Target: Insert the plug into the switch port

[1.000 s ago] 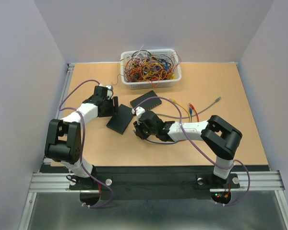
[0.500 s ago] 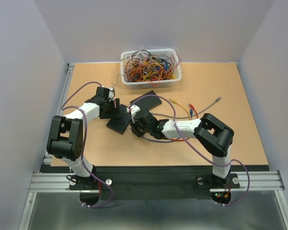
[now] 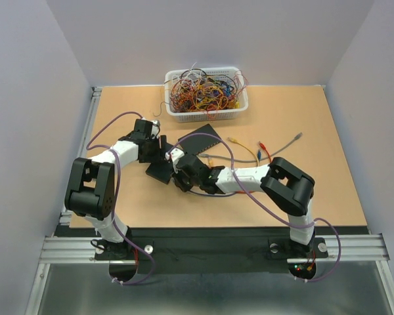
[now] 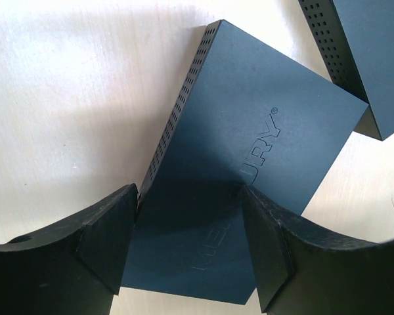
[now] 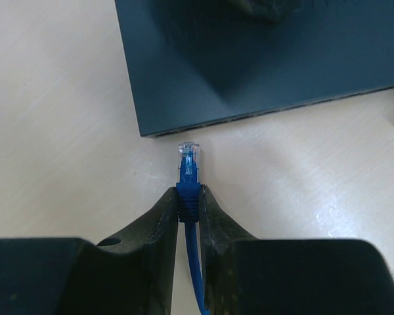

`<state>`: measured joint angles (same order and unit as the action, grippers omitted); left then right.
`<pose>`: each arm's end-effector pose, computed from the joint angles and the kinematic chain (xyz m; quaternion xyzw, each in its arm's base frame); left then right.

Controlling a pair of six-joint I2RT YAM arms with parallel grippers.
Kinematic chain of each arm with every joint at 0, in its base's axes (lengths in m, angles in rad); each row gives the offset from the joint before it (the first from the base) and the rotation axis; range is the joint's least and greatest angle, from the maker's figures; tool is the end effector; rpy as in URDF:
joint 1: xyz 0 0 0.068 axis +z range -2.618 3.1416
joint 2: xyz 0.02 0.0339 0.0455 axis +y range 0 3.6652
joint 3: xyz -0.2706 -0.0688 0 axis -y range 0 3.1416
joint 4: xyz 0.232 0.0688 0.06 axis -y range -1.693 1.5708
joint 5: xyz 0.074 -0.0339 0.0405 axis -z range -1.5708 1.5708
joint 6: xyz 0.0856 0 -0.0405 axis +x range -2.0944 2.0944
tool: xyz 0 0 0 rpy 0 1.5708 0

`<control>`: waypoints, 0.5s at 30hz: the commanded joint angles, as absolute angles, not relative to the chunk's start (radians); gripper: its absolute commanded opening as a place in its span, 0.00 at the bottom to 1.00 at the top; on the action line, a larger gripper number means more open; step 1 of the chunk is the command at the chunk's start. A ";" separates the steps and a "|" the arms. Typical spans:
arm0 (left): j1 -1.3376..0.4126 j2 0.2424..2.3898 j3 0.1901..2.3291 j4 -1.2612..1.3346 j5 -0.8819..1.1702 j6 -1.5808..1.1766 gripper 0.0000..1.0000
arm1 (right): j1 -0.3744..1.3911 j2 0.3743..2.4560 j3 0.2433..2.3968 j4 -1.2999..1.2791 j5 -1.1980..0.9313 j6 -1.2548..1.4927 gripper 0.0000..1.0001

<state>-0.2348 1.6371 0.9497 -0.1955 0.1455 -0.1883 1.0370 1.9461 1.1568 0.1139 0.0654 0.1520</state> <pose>0.3434 -0.0949 0.1601 0.0463 0.9381 -0.1375 0.3144 0.2336 0.3842 0.1432 -0.3730 0.8202 0.2179 0.3749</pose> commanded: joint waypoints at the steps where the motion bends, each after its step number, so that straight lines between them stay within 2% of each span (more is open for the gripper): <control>1: -0.253 1.652 0.956 -0.248 0.135 -0.172 0.75 | 1.049 1.967 1.215 0.133 0.092 0.133 0.01; 15: -0.268 1.651 0.954 -0.253 0.130 -0.169 0.75 | 1.051 2.005 1.261 0.118 0.126 0.126 0.01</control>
<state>-0.2455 1.6371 0.9508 -0.1940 0.1291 -0.1875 1.0420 1.9945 1.2114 0.1040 0.1036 0.1352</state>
